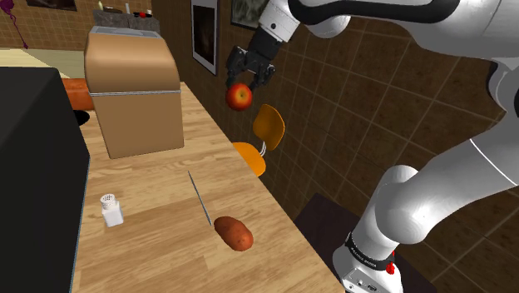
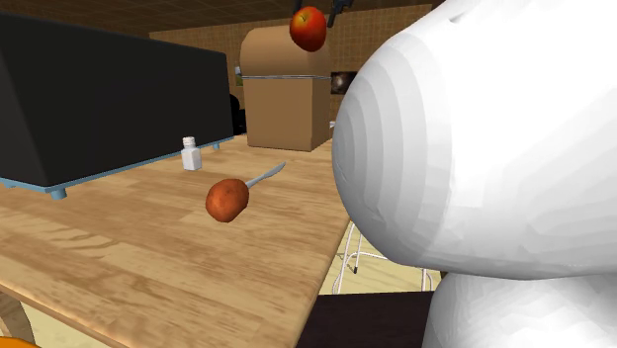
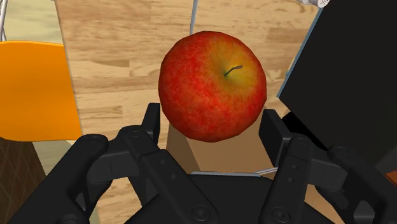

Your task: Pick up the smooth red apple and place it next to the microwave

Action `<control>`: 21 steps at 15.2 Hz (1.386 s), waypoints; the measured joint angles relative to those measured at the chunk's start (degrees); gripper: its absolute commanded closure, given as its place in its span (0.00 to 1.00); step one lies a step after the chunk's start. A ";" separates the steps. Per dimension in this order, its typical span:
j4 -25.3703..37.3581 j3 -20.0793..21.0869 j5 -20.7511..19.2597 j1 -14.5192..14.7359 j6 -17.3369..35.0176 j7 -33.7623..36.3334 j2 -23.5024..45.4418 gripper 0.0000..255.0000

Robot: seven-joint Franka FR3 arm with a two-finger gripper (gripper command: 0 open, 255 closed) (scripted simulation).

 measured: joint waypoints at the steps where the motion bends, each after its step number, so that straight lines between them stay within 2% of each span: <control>1: 1.05 0.00 -0.09 -0.02 -0.67 0.17 0.36 1.00; 21: 20.92 -0.11 -1.40 -0.13 -14.65 3.53 5.87 1.00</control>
